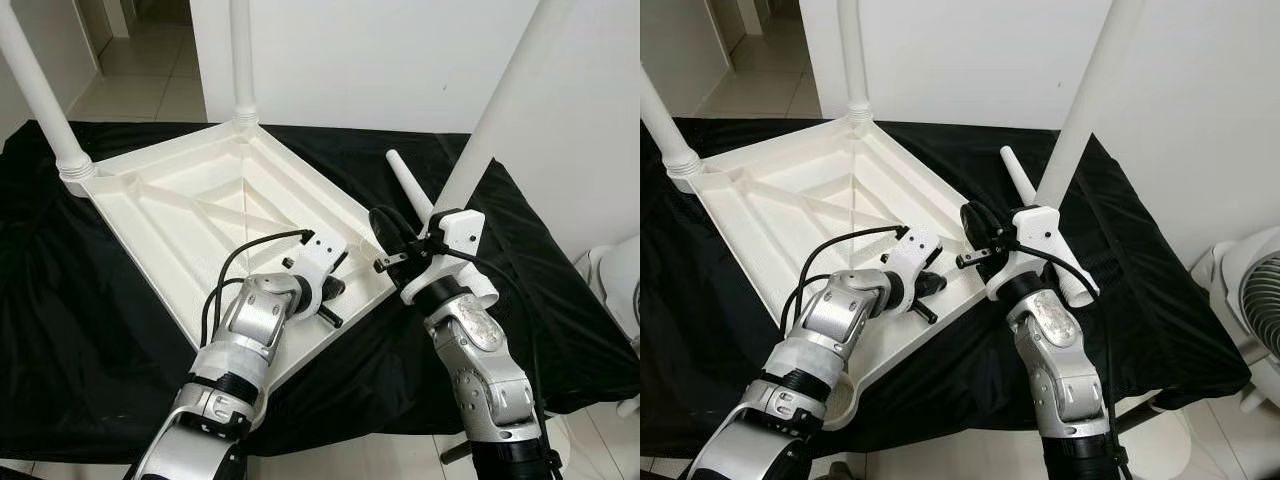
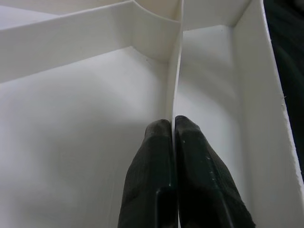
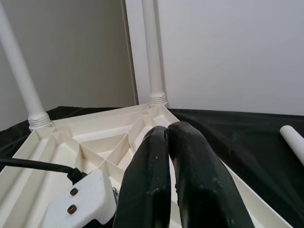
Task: Building children table
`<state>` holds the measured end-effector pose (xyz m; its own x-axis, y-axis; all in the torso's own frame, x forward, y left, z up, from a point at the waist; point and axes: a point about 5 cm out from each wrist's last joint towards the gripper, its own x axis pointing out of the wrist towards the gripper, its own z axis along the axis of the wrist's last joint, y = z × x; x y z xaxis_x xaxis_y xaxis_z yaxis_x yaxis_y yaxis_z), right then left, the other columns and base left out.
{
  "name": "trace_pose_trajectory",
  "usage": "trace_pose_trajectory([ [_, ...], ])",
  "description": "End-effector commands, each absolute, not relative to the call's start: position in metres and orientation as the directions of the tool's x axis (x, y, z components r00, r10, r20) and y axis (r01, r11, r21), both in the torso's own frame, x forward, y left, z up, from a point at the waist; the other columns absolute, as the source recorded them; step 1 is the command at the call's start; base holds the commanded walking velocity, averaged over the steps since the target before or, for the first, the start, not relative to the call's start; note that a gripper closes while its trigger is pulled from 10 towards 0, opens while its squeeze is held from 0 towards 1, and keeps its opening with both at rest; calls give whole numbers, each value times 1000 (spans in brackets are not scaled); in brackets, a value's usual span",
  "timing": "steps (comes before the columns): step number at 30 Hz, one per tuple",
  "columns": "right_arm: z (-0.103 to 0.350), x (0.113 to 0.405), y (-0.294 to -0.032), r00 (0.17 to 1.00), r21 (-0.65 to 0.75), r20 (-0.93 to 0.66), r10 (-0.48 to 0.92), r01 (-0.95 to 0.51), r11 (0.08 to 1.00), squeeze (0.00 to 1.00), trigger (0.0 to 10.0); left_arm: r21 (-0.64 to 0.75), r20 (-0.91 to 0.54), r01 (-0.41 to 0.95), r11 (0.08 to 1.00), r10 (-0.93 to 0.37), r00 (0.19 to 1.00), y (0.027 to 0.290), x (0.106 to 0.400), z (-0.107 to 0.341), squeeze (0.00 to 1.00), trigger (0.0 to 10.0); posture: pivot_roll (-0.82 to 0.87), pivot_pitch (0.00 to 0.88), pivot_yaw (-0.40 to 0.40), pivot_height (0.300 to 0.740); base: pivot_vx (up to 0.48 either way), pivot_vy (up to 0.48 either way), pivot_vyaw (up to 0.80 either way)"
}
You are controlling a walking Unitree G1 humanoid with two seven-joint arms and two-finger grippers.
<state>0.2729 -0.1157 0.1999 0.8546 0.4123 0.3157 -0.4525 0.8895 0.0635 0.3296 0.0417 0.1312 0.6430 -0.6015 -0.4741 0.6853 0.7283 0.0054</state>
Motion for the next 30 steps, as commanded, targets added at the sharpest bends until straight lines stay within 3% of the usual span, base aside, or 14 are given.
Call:
trace_pose_trajectory([
  [1,200,275,-117,861,62,310,404,-442,895,0,10000,199,-457,300,933,-183,870,71,343,128,0,0,55,6,-38,740,0,0,0],
  [9,203,278,-116,866,69,322,383,-425,903,0,10000,189,-396,73,979,8,918,98,355,137,0,0,53,13,-35,740,0,0,0],
  [11,203,278,-116,866,69,322,383,-425,903,0,10000,189,-396,73,979,8,918,98,355,137,0,0,53,13,-35,740,0,0,0],
  [15,204,279,-118,871,70,329,365,-408,910,0,10000,171,-370,-97,980,155,916,121,361,142,0,0,47,12,-30,740,0,0,0],
  [20,205,280,-118,872,71,331,360,-404,912,0,10000,180,-356,-131,975,189,915,127,363,143,0,0,43,13,-27,740,0,0,0],
  [24,207,280,-118,873,71,337,351,-396,916,0,10000,156,-328,-261,953,299,896,146,366,147,0,0,33,13,-22,740,0,0,0],
  [30,207,279,-119,876,72,339,343,-387,919,0,10000,149,-313,-295,944,328,891,154,368,150,0,0,31,12,-16,740,0,0,0],
])
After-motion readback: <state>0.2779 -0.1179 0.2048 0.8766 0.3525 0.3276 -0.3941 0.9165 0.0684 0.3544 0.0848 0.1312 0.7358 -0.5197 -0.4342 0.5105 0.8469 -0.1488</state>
